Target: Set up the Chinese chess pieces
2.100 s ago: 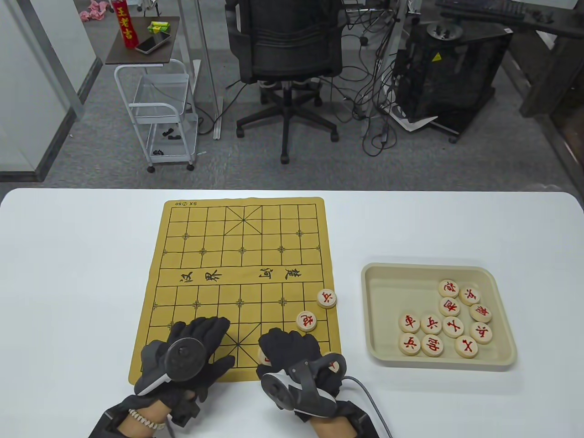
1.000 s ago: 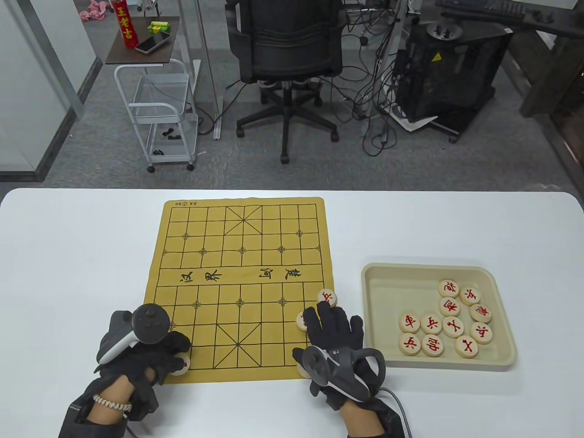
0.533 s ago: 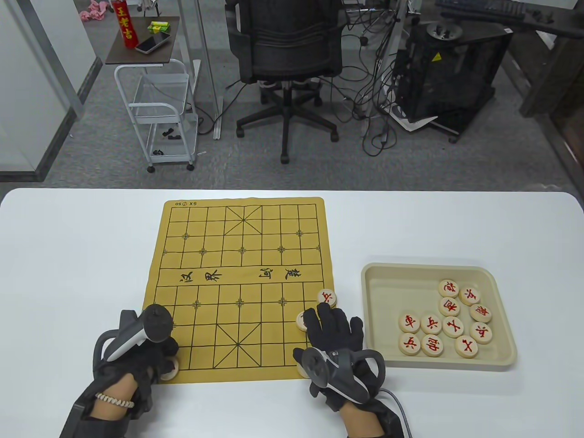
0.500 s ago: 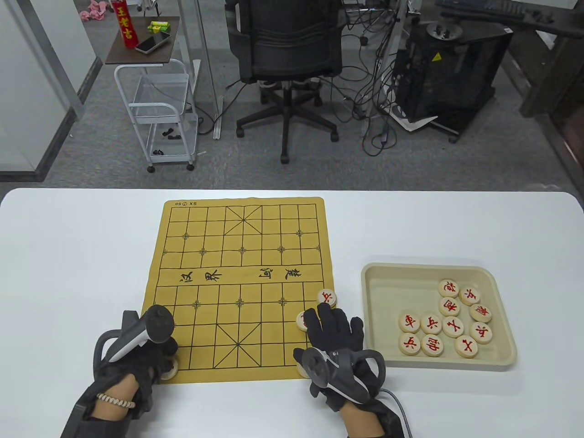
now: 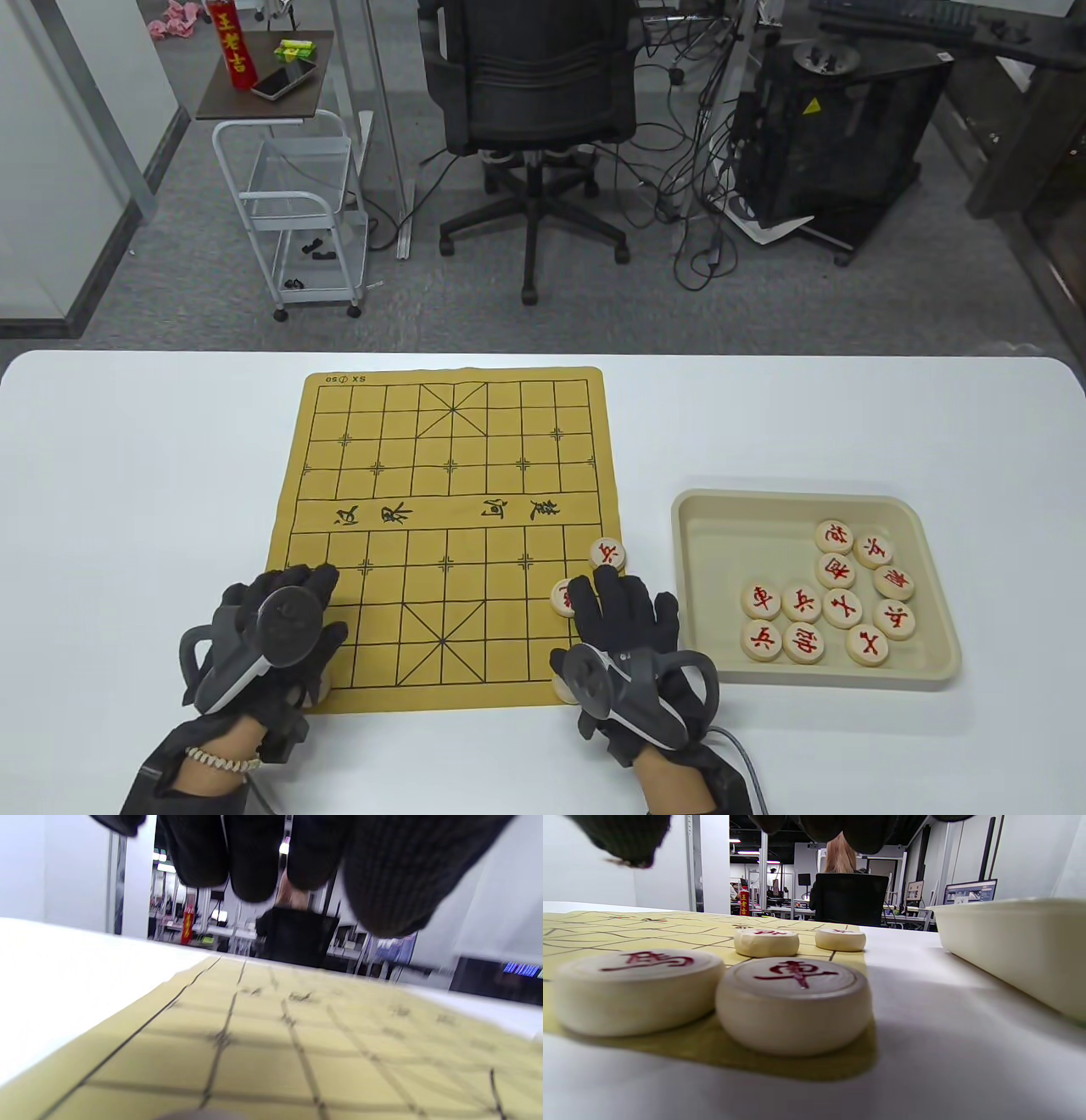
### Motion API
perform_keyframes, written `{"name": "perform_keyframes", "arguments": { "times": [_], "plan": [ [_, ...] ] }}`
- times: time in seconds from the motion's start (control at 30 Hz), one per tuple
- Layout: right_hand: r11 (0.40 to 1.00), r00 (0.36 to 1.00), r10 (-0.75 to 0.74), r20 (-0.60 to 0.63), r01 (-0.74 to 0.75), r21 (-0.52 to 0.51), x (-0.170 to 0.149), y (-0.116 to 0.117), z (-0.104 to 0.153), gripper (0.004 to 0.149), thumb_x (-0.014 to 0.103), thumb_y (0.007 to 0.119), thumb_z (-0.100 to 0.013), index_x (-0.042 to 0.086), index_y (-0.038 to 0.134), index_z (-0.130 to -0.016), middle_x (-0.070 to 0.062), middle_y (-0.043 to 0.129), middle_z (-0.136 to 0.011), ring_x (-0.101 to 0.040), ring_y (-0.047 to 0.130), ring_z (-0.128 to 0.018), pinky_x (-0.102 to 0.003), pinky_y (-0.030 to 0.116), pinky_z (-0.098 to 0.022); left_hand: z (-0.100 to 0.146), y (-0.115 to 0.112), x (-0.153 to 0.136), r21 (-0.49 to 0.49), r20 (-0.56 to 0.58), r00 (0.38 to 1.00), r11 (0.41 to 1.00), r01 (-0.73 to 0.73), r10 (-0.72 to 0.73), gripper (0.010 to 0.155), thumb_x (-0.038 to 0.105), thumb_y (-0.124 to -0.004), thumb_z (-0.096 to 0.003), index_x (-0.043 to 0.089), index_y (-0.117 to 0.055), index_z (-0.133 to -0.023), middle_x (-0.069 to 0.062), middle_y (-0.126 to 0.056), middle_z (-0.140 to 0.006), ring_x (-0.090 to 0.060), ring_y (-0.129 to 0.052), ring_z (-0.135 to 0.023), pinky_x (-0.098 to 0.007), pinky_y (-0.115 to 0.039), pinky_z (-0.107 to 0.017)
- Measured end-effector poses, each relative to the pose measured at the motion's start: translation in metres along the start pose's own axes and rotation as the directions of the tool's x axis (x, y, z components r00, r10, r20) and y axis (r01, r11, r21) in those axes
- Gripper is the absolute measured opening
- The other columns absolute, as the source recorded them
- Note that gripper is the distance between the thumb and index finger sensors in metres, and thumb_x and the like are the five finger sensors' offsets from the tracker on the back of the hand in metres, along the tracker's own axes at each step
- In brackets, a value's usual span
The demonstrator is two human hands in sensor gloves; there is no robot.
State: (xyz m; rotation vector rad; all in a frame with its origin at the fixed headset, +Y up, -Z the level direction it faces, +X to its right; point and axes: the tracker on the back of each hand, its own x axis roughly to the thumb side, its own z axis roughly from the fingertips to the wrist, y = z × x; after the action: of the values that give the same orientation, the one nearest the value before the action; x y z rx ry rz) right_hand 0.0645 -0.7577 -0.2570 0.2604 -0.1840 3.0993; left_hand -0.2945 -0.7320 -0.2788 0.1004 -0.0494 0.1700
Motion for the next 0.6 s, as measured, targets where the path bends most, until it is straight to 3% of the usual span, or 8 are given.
{"name": "perform_keyframes", "arguments": {
  "times": [0.13,0.3,0.47,0.6],
  "plan": [
    [1.0,0.996,-0.015,-0.082,0.017,0.017,-0.011,-0.007,-0.005,0.09,0.058,0.086,-0.043,0.025,0.044,-0.114,-0.01,0.05,-0.12,-0.041,0.061,-0.111,-0.07,0.051,-0.077,0.001,-0.002,0.003,0.019,0.038,0.999,1.0,-0.023,0.023,0.088,0.058,-0.083,-0.0373,0.033,-0.042,-0.111,-0.013,-0.049,-0.121,-0.049,-0.053,-0.112,-0.073,-0.039,-0.075],
    [0.997,0.944,-0.001,-0.331,0.025,0.068,-0.058,-0.032,-0.028,0.086,0.051,0.093,-0.041,0.024,0.052,-0.112,-0.01,0.056,-0.117,-0.031,0.076,-0.098,-0.057,0.065,-0.073,0.0,-0.007,0.004,-0.004,0.047,0.999,1.0,-0.007,0.007,0.089,0.058,-0.082,-0.0372,0.032,-0.041,-0.111,-0.013,-0.049,-0.121,-0.049,-0.052,-0.112,-0.074,-0.038,-0.075],
    [0.969,0.885,0.187,-0.426,-0.094,0.229,-0.117,-0.04,-0.057,0.085,0.047,0.097,-0.039,0.024,0.058,-0.11,-0.01,0.065,-0.113,-0.022,0.087,-0.083,-0.05,0.074,-0.065,0.0,-0.006,0.004,-0.005,0.049,0.999,1.0,-0.015,0.015,0.089,0.058,-0.082,-0.0371,0.032,-0.041,-0.111,-0.013,-0.051,-0.12,-0.049,-0.055,-0.111,-0.073,-0.041,-0.075],
    [0.91,0.845,0.287,-0.451,-0.094,0.404,-0.145,-0.027,-0.071,0.082,0.045,0.097,-0.039,0.023,0.061,-0.109,-0.012,0.069,-0.11,-0.021,0.091,-0.081,-0.047,0.078,-0.061,-0.001,-0.007,0.007,-0.011,0.059,0.998,1.0,-0.002,0.002,0.089,0.058,-0.084,-0.0368,0.032,-0.042,-0.111,-0.013,-0.052,-0.12,-0.049,-0.056,-0.111,-0.073,-0.041,-0.075]
  ]
}}
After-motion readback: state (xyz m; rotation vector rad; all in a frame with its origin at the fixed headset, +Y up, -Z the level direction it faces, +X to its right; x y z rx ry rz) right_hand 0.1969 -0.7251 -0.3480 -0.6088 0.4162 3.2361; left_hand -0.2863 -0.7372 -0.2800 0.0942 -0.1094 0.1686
